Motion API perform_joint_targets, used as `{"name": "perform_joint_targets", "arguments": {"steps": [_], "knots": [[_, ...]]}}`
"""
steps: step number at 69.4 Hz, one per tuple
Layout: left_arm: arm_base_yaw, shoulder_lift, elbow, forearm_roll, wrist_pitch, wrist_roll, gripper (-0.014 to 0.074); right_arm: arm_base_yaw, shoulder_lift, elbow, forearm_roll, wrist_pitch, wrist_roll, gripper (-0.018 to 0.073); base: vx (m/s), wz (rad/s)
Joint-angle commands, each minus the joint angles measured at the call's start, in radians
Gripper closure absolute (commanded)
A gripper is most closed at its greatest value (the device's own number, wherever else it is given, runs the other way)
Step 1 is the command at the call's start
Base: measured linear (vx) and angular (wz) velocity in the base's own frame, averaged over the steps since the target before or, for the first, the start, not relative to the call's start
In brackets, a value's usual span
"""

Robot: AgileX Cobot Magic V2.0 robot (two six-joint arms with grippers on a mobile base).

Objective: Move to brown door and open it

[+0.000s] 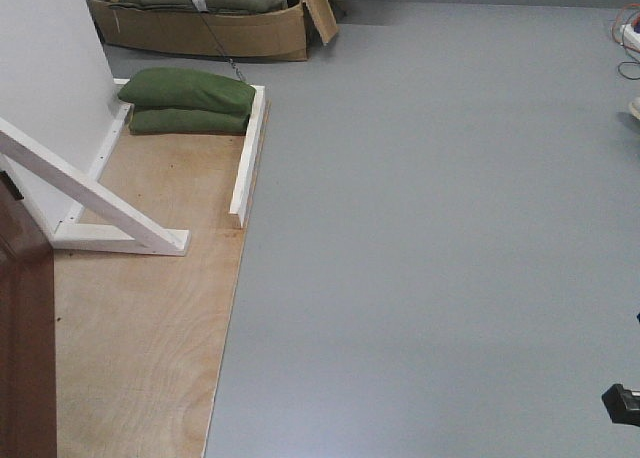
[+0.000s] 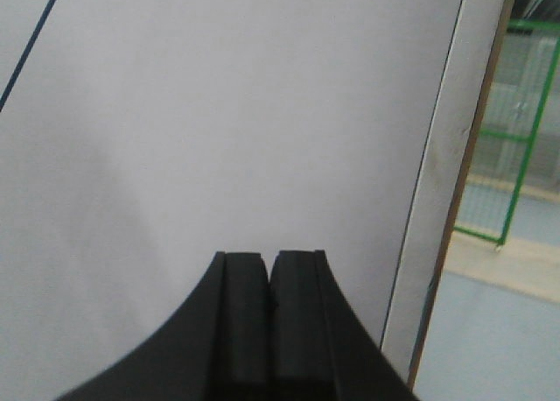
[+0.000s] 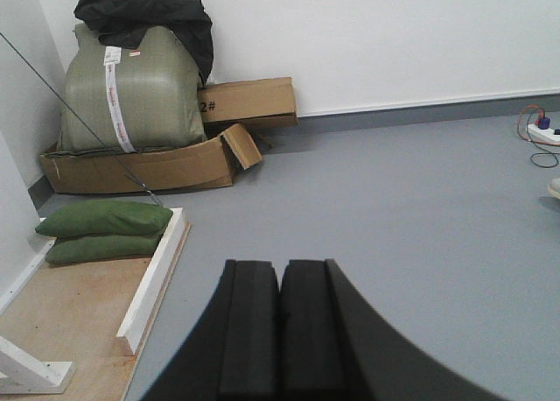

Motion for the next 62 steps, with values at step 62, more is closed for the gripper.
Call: {"name": "perform_joint_targets", "arguments": {"steps": [62], "knots": [[0.243,0.148,-0.071,-0.196,0.064,-0.146,0.0586,0.0,-0.009,0.002,-0.005,-0.08,-0.009,0.0559,0.0,0.0]]}}
